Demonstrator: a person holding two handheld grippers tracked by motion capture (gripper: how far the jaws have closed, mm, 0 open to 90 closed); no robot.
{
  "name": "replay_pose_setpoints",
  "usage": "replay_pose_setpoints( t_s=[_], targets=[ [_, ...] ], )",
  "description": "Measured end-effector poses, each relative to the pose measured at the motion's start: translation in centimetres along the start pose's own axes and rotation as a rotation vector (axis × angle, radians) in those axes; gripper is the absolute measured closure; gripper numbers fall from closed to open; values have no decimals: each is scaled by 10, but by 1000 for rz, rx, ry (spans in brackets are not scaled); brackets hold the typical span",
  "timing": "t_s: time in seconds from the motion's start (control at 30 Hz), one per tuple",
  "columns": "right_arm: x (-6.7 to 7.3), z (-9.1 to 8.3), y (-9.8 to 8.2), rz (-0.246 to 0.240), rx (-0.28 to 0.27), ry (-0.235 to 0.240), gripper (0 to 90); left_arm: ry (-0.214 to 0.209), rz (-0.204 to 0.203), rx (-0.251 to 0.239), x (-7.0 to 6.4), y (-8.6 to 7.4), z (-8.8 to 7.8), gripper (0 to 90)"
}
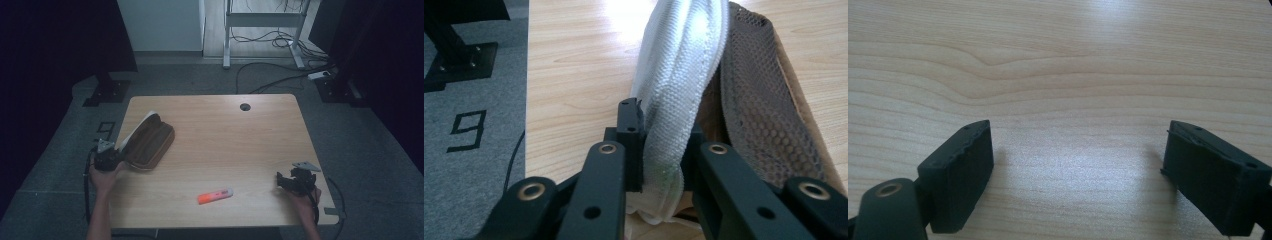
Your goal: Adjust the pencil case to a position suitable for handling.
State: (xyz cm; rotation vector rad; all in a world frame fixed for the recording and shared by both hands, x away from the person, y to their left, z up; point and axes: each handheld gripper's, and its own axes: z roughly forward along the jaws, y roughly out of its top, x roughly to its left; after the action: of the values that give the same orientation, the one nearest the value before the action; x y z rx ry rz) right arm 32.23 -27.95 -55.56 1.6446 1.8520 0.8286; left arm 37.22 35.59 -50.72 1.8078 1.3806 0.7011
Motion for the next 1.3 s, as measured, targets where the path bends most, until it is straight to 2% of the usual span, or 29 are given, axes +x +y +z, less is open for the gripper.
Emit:
replay_pose_setpoints(
  t_s=[0.23, 0.6, 0.77, 1.3],
  targets=[
    [0, 0, 0, 0, 0, 0, 122, 6, -23, -26, -2, -1, -4, 819],
    [0, 0, 0, 0, 0, 0, 123, -38, -63, -88, -5, 1, -17, 828],
    [0, 0, 0, 0, 0, 0, 123, -75, -91, -131, -5, 4, -25, 833],
    [0, 0, 0, 0, 0, 0, 123, -144, -61, -181, -26, 11, -44, 834]
  ],
)
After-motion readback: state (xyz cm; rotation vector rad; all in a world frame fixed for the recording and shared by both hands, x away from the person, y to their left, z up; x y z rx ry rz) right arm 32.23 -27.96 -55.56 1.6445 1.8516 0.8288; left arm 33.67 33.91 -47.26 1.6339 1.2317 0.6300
